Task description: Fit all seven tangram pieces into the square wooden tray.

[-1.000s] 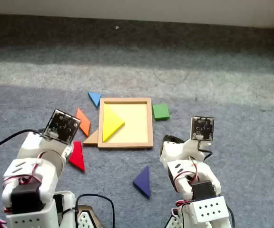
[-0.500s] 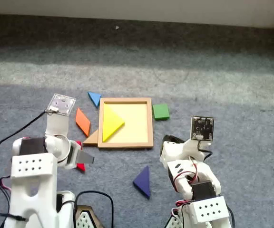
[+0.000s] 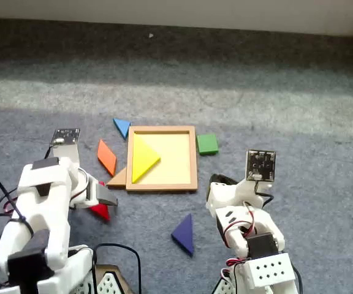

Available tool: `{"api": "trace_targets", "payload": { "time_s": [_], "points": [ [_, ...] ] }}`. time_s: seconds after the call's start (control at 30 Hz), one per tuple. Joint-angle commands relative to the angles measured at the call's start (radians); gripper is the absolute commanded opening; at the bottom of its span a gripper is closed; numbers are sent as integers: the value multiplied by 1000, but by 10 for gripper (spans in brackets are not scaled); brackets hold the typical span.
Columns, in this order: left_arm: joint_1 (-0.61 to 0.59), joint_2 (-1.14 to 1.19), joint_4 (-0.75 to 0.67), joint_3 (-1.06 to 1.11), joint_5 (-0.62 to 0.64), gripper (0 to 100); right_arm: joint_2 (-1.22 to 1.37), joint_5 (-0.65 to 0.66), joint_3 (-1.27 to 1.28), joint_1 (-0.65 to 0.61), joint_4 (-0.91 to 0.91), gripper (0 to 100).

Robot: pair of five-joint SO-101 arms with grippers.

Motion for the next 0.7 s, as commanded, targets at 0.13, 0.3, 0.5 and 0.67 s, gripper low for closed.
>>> {"api": "trace_targets", "payload": {
  "time_s": [0.13,0.3,0.5,0.67],
  "points": [
    [-8,177,-26,-191,83,279,-13,11,-5,10,-24,41],
    [-8,206,-23,-240,75,267,-13,11,-4,10,-24,41],
    [-1,208,-32,-263,-133,266,-13,11,-4,10,-24,41],
    [-1,208,-74,-263,-365,266,-13,11,-4,10,-24,41]
  ]
}}
